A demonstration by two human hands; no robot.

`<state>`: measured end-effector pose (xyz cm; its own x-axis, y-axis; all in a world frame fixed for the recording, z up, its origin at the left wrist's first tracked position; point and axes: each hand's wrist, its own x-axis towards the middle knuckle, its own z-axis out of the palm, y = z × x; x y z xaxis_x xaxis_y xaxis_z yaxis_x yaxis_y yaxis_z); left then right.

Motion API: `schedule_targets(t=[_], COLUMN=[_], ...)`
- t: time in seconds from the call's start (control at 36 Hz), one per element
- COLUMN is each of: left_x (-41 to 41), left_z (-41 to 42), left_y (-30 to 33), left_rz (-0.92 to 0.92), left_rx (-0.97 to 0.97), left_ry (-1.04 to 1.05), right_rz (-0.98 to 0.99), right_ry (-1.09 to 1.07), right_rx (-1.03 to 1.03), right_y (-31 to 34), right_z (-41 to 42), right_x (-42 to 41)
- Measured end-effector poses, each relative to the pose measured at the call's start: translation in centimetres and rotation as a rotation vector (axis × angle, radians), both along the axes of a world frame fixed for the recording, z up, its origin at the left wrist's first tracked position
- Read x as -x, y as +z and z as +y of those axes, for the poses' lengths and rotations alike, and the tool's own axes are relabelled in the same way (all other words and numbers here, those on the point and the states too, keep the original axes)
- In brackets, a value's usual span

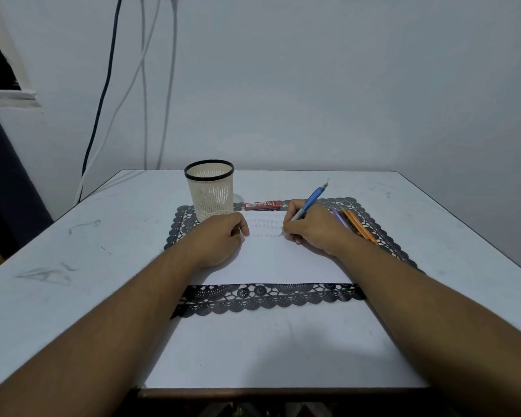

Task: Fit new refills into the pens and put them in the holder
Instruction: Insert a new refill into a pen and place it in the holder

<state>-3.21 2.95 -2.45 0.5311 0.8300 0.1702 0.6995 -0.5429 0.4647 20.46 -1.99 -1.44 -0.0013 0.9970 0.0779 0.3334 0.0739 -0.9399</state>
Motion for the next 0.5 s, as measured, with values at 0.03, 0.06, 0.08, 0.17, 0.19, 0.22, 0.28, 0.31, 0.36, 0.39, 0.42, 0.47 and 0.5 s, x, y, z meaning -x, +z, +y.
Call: schedule_targets(t=[0.03, 0.06, 0.08, 0.17, 0.19, 0.22, 0.28, 0.31, 0.36, 0.39, 0.42, 0.47, 0.5], left_x=[0.0, 0.0, 0.1, 0.1, 0.1, 0.1, 0.0, 0.0, 0.0, 0.0, 0.0, 0.0, 0.0], left_z=[0.0, 0.0, 0.1, 0.1, 0.1, 0.1, 0.1, 0.1, 0.1, 0.1, 0.2, 0.2, 0.2], left_y=[0.0, 0.0, 0.0, -0.1, -0.1, -0.1, -0.1, 0.0, 0.0, 0.0, 0.0, 0.0, 0.0], left_rz=[-0.002, -0.003, -0.003, -0.001, 0.0, 0.001, 0.004, 0.006, 0.006, 0.006, 0.006, 0.01, 0.011], left_rx=[0.001, 0.002, 0.0, -0.011, -0.012, -0.012, -0.01, -0.007, -0.003, -0.002, 0.0, -0.001, -0.001], left_ry=[-0.002, -0.003, -0.004, -0.004, -0.003, -0.002, 0.0, -0.001, -0.001, -0.001, -0.001, -0.002, -0.002], right_rz=[0.005, 0.01, 0.017, 0.042, 0.045, 0.047, 0.06, 0.069, 0.075, 0.076, 0.076, 0.066, 0.058], right_ry=[-0.007, -0.011, -0.009, 0.029, 0.039, 0.043, 0.022, 0.004, -0.026, -0.034, -0.035, -0.029, -0.025], right_rx=[0.003, 0.005, 0.007, 0.025, 0.03, 0.03, 0.018, 0.009, -0.006, -0.008, -0.006, 0.001, 0.004], right_y=[0.0, 0.0, 0.0, 0.1, 0.1, 0.2, 0.2, 0.2, 0.2, 0.2, 0.2, 0.2, 0.2], right_z=[0.0, 0.0, 0.0, -0.1, -0.1, -0.2, -0.2, -0.2, -0.2, -0.2, -0.3, -0.3, -0.4], right_x=[0.0, 0.0, 0.0, 0.2, 0.2, 0.1, -0.1, -0.3, -0.6, -0.7, -0.8, -0.8, -0.8])
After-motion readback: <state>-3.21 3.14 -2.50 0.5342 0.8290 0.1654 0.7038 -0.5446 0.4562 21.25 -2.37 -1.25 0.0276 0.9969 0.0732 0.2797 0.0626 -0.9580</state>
